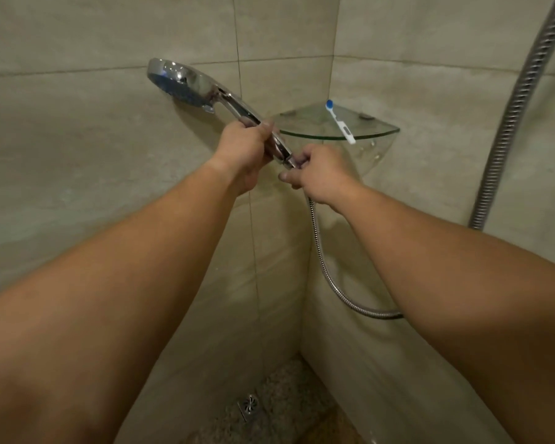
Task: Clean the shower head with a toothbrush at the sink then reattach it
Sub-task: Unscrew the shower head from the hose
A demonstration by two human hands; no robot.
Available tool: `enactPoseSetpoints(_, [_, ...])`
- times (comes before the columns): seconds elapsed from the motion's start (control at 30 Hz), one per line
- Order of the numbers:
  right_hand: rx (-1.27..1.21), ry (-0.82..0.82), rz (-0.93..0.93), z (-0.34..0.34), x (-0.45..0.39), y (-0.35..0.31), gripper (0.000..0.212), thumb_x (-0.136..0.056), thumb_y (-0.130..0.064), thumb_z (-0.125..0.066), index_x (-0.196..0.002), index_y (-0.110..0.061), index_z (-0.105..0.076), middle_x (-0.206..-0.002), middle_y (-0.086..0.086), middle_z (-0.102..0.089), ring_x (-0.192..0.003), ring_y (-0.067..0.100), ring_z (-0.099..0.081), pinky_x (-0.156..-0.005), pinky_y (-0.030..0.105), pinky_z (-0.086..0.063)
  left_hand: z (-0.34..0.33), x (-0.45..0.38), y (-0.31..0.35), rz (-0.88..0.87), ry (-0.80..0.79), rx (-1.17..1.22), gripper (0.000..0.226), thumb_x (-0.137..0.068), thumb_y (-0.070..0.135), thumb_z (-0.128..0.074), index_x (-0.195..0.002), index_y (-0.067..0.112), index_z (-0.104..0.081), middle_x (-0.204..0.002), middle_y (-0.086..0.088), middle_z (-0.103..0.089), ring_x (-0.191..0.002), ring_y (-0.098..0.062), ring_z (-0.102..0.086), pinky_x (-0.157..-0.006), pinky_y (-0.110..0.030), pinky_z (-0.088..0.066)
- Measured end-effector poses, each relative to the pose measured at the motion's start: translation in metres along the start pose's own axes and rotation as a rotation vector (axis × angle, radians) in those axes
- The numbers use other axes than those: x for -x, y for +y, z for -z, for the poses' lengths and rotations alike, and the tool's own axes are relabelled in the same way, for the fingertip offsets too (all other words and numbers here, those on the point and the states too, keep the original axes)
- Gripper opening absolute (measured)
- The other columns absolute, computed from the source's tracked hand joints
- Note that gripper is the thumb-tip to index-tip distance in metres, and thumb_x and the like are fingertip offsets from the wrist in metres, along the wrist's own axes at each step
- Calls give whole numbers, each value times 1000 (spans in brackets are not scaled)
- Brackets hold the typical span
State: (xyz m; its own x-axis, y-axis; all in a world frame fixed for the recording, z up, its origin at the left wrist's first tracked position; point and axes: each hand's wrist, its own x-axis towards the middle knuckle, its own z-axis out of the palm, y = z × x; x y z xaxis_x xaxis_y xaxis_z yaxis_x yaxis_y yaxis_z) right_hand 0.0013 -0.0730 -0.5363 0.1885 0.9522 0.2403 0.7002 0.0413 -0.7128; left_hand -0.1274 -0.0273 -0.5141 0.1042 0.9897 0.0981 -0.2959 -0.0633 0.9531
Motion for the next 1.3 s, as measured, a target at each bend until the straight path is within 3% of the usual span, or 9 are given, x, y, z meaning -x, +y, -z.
enactPoseSetpoints(0.23, [-160, -219, 30, 0, -9, 5, 18, -97, -23, -55, -101, -9, -66, -107, 20, -69, -85, 25, -66, -73, 33, -48, 0, -3, -2, 7, 29, 34, 11, -106, 3, -47, -116, 0, -52, -89, -13, -60, -76, -22, -64, -69, -34, -61])
enactPoseSetpoints(0.37, [-15, -102, 57, -7, -15, 10, 16, -88, -28, -68, -95, -14, -65, -93, 9, -71, -89, 26, -68, -82, 42, -55, 2, -5, -7, 9, 14, 0, 8, -106, 4, -47, -109, 1, -54, -88, -12, -60, -80, -23, -63, -80, -39, -59])
enactPoseSetpoints(0.47, [-69, -58, 44, -9, -14, 15, 31, -79, -30, -78, -97, -18, -56, -94, 5, -67, -88, 24, -65, -80, 42, -54, 0, -6, -10, 5, 7, -9, 15, -107, 4, -46, -95, 3, -55, -85, -12, -59, -78, -24, -62, -84, -42, -57])
enactPoseSetpoints(0.57, [-127, -130, 54, -8, -13, 23, 30, -87, -33, -69, -112, -18, -60, -100, 3, -67, -94, 23, -65, -86, 41, -53, -2, -8, -15, 6, 6, -9, 14, -107, 5, -46, -96, 4, -55, -83, -12, -59, -75, -22, -62, -79, -39, -57])
enactPoseSetpoints(0.67, [-101, -154, 56, -6, -16, 28, 21, -97, -29, -55, -109, -14, -65, -100, 8, -69, -97, 27, -66, -84, 42, -52, -6, -12, -21, 14, 18, 1, 12, -106, 4, -48, -96, 4, -54, -82, -11, -59, -74, -22, -62, -74, -37, -57])
enactPoseSetpoints(0.93, [-78, -47, 28, -8, -31, 41, 25, -86, -29, -72, -106, -22, -60, -95, 2, -66, -91, 23, -67, -84, 45, -55, -11, -25, -33, 50, 32, 2, 16, -105, 8, -52, -90, 10, -55, -86, -9, -61, -81, -21, -60, -95, -50, -54])
enactPoseSetpoints(1.07, [-42, -157, 51, -13, -34, 43, 37, -96, -26, -59, -132, -17, -56, -114, 9, -66, -104, 28, -64, -94, 44, -51, -9, -32, -39, 40, 49, 2, 16, -105, 5, -52, -89, 10, -55, -87, -10, -60, -86, -24, -58, -97, -51, -54])
enactPoseSetpoints(1.17, [-47, -138, 43, -19, -39, 47, 25, -98, -21, -55, -119, -14, -65, -106, 12, -70, -97, 30, -66, -92, 46, -52, -8, -35, -44, 21, 38, -22, 17, -103, 3, -53, -89, 11, -54, -89, -13, -57, -91, -28, -54, -89, -47, -53])
enactPoseSetpoints(1.3, [-86, -69, 3, -21, -45, 51, 22, -86, -19, -72, -103, -16, -58, -97, 10, -69, -88, 29, -68, -82, 46, -55, -9, -40, -44, 0, 35, -42, 8, -103, 4, -53, -98, 9, -53, -88, -11, -58, -88, -26, -57, -84, -43, -54])
